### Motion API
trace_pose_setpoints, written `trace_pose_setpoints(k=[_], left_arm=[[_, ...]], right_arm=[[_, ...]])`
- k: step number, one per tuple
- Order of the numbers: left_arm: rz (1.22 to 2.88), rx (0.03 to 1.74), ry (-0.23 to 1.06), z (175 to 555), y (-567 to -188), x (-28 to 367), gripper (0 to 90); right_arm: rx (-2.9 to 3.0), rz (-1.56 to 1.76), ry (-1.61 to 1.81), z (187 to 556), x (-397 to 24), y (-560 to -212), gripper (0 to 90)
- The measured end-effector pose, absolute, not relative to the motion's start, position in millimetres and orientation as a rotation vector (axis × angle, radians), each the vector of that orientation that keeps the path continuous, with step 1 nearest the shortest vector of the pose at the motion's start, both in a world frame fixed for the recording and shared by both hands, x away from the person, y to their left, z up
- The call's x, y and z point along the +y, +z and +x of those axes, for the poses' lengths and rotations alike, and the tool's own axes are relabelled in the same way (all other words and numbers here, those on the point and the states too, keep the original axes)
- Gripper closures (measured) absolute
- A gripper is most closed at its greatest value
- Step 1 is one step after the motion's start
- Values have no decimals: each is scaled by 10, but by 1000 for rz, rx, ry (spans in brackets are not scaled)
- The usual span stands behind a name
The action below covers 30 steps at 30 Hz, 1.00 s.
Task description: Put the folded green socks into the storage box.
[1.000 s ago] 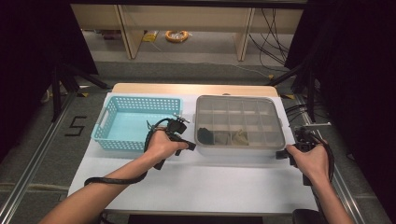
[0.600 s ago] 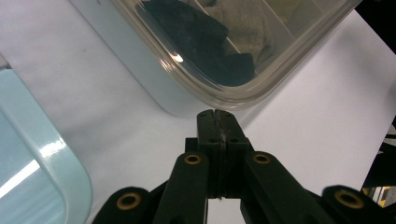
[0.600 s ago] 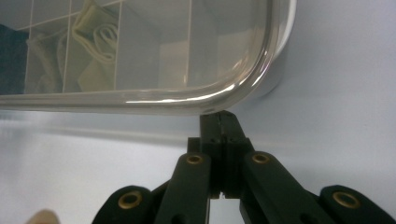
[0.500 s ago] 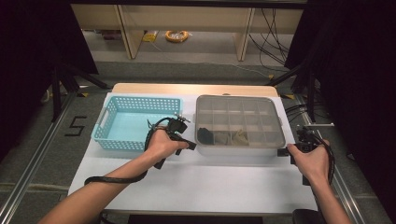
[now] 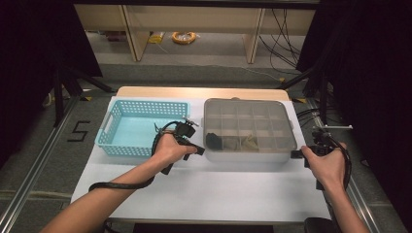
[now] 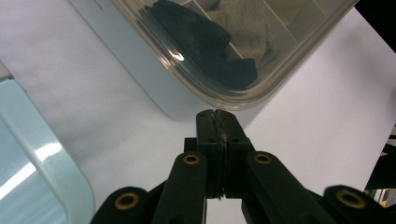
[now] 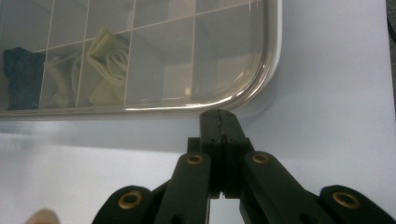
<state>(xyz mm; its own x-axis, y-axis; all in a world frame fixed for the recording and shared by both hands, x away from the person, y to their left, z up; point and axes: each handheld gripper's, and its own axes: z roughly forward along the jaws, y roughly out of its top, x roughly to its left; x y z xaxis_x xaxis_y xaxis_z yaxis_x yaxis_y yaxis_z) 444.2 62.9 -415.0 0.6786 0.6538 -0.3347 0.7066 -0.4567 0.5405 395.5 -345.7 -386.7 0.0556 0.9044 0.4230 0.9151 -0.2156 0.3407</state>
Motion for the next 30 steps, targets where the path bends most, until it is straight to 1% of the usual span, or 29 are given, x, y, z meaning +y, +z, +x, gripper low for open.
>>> trace_pose_setpoints(k=[5,8,16,19,29,30], left_arm=[[2228,1041,-105,4447,-4143,612,887],[2232,1033,-109,4446,-4150,602,886],[2230,1035,-116,4446,-4141,578,892],[2237,1028,-121,4443,-4130,557,892],[2235,1013,-157,4453,-4128,560,890],[2245,1010,-165,4449,-4119,558,890]], right_arm=[[-1901,-2286,-916,3958,-3451,-3901,900],[-2048,-2225,-892,3964,-3495,-3894,900],[-1981,-2244,-874,3962,-3407,-3868,900],[-2116,-2184,-899,3966,-3464,-3902,900],[-1972,-2243,-885,3976,-3391,-3823,900],[-2037,-2211,-920,3981,-3422,-3845,900]])
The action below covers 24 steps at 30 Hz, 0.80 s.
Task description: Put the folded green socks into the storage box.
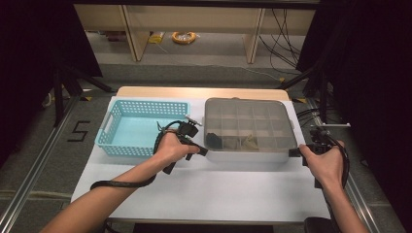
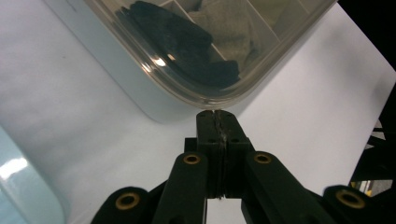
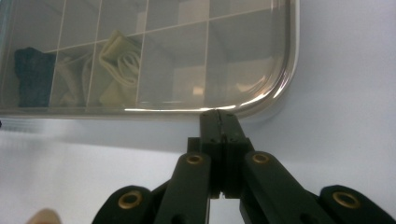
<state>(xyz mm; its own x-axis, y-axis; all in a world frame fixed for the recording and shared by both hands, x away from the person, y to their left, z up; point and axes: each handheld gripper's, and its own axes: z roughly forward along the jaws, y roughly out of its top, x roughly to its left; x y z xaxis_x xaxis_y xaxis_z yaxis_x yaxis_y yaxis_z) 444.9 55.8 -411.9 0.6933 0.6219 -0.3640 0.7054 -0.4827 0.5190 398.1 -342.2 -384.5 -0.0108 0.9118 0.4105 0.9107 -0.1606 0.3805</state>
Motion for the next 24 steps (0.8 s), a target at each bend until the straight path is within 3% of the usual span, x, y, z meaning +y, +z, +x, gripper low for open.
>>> trace_pose_setpoints(k=[16,24], left_arm=[[2240,1008,-194,4451,-4103,573,894],[2140,1044,-177,4359,-4021,748,896]], right_arm=[[1978,2209,939,4044,-3523,-3737,900],[1990,2161,937,4007,-3507,-3734,900]])
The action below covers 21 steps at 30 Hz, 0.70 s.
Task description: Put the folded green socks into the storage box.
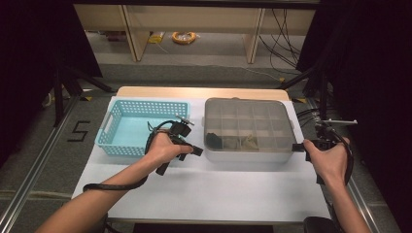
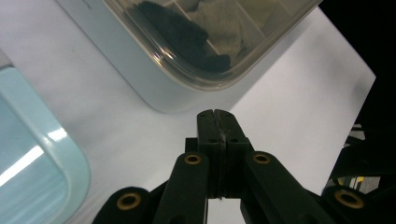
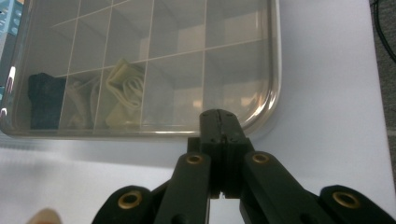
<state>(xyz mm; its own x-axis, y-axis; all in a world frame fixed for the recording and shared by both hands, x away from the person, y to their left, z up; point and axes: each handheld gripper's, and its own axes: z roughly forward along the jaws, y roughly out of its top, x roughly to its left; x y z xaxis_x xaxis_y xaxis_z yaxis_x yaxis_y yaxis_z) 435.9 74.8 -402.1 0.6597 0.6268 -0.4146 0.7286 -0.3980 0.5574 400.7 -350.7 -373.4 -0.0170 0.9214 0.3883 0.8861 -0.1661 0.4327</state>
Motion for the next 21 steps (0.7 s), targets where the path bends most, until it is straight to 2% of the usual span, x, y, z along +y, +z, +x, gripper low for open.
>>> trace_pose_setpoints(k=[4,6,8,15,21], left_arm=[[2094,1051,-168,4384,-3974,770,897],[2114,1046,-167,4389,-3984,754,897],[2155,1032,-172,4383,-4033,728,897],[2144,1027,-167,4381,-4090,623,897],[2187,990,-176,4423,-4099,618,897]], right_arm=[[1987,2185,930,4016,-3460,-3745,900],[1942,2277,937,4019,-3420,-3737,900],[1967,2229,963,4020,-3431,-3756,900],[2008,2181,928,3996,-3427,-3768,900],[1991,2236,946,3977,-3395,-3821,900]])
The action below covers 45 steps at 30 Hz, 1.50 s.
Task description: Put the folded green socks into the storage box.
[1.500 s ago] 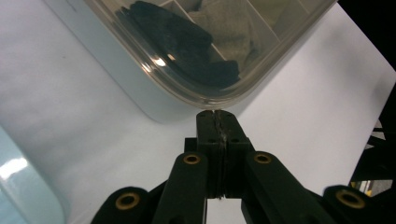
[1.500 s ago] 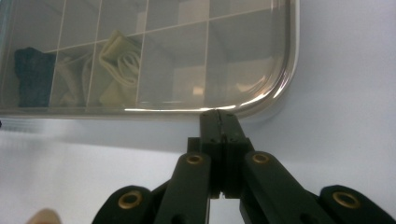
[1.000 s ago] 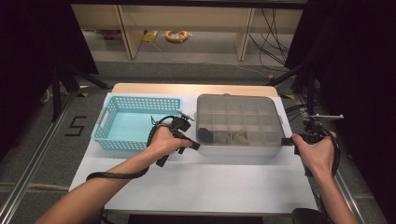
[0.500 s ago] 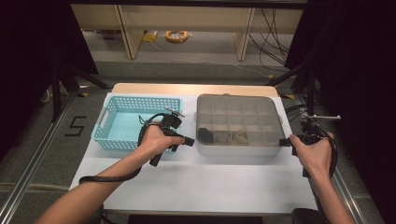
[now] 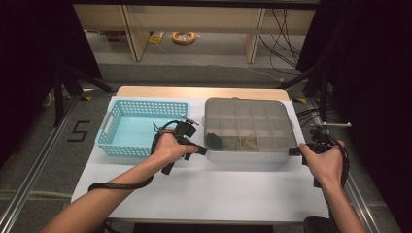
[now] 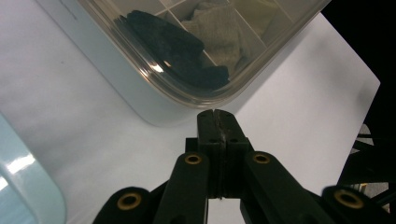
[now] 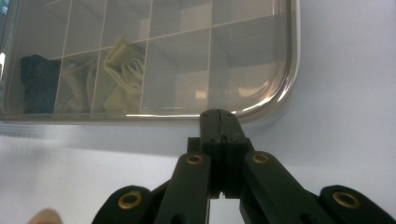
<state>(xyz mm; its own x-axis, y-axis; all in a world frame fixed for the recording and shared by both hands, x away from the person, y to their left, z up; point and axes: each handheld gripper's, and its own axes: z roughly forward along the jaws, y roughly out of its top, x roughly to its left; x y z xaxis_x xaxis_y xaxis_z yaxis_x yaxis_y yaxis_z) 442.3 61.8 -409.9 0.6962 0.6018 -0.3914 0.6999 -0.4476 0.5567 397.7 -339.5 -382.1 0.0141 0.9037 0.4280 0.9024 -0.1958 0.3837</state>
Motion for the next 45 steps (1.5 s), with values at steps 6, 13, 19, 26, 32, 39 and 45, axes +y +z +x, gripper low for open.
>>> trace_pose_setpoints(k=[6,13,19,26,32,39,45], left_arm=[[2139,1044,-167,4418,-4119,553,898],[2153,1030,-159,4411,-4104,554,898],[2132,1038,-159,4402,-4105,542,898],[2119,1019,-154,4395,-4063,538,898],[2099,1036,-124,4423,-4078,540,899],[2100,1031,-115,4442,-4071,538,899],[2074,1000,-95,4413,-4055,552,897]], right_arm=[[2019,2199,932,3986,-3418,-3850,900],[1983,2213,950,4016,-3424,-3783,900],[1956,2187,958,4087,-3468,-3703,900],[1954,2136,962,4206,-3476,-3790,900],[2011,2112,897,4238,-3478,-3843,900],[1980,2124,860,4205,-3453,-3814,900],[1967,2141,901,4184,-3472,-3819,900]])
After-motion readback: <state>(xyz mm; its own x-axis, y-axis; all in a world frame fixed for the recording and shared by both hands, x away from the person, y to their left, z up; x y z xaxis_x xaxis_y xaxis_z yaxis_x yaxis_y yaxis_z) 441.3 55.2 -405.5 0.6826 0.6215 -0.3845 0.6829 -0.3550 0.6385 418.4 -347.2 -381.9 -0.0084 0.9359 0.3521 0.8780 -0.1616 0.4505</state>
